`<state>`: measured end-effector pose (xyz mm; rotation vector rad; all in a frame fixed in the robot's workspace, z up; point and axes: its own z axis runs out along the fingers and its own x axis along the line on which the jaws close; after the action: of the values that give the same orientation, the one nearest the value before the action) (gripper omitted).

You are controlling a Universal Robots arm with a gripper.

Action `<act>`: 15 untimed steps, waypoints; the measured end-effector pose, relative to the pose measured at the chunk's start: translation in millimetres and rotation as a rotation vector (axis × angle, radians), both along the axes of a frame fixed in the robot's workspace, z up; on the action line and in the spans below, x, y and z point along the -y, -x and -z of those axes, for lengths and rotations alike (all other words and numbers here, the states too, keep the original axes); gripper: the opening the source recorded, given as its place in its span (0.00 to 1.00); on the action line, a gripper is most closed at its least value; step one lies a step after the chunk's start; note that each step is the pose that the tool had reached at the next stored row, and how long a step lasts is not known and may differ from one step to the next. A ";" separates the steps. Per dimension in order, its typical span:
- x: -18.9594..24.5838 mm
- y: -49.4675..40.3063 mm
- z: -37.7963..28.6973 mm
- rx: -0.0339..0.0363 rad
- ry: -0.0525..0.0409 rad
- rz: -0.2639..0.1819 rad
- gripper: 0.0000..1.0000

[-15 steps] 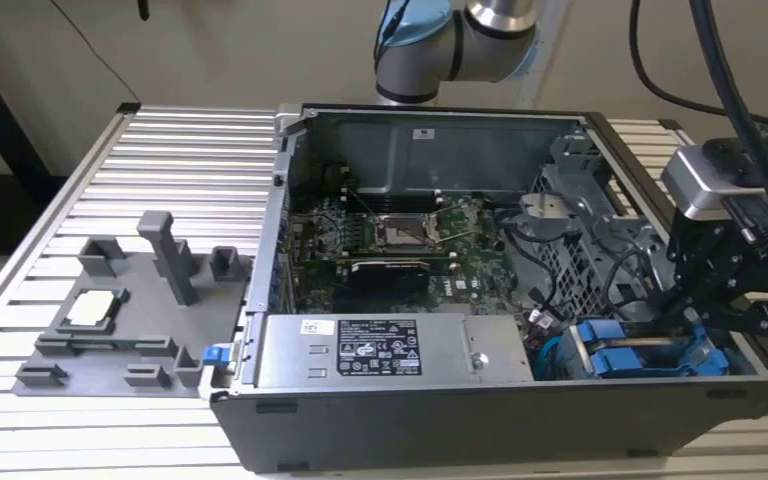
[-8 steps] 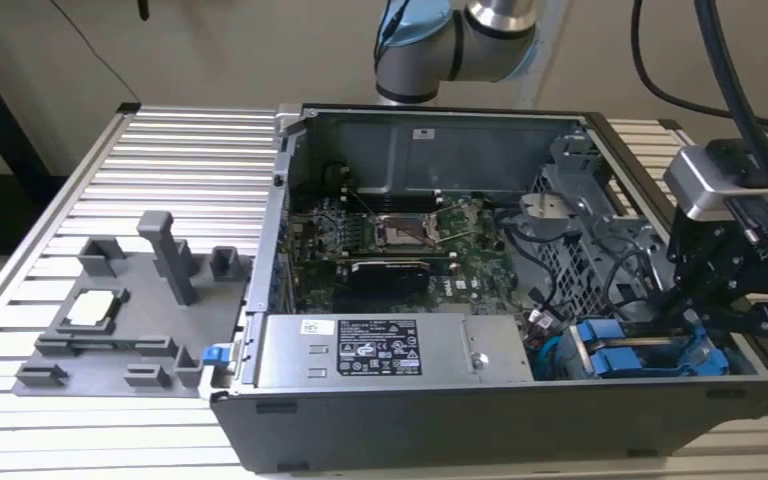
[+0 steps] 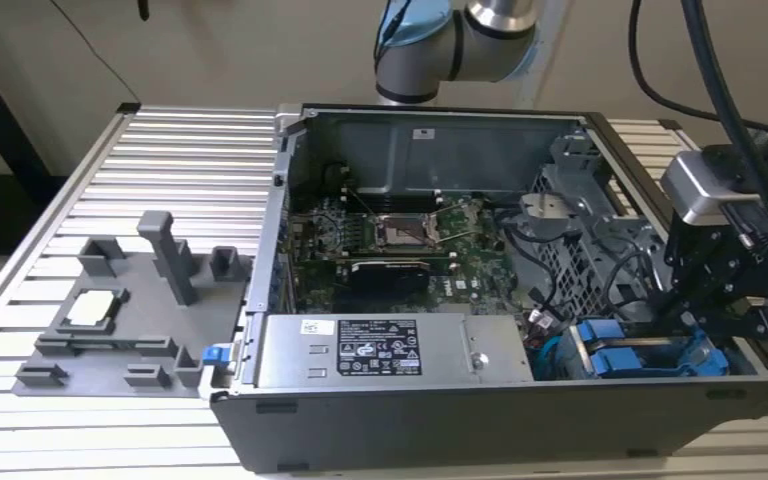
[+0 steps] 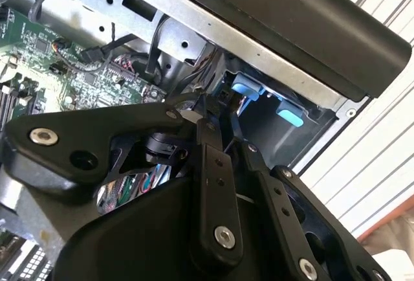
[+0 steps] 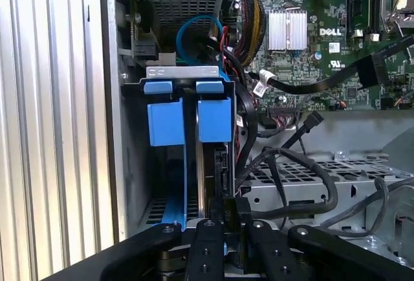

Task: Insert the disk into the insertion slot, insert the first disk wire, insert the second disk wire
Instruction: 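Insert the first disk wire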

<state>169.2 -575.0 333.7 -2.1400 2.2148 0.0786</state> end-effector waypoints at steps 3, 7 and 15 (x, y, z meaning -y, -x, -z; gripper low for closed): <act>0.0 0.0 1.0 -0.0002 -0.0017 0.000 0.20; 0.0 0.0 -1.8 0.0000 0.0002 0.000 0.27; 0.0 0.0 -37.1 -0.0002 0.0002 0.000 0.27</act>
<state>169.2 -575.0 370.8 -2.1402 2.2150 0.0786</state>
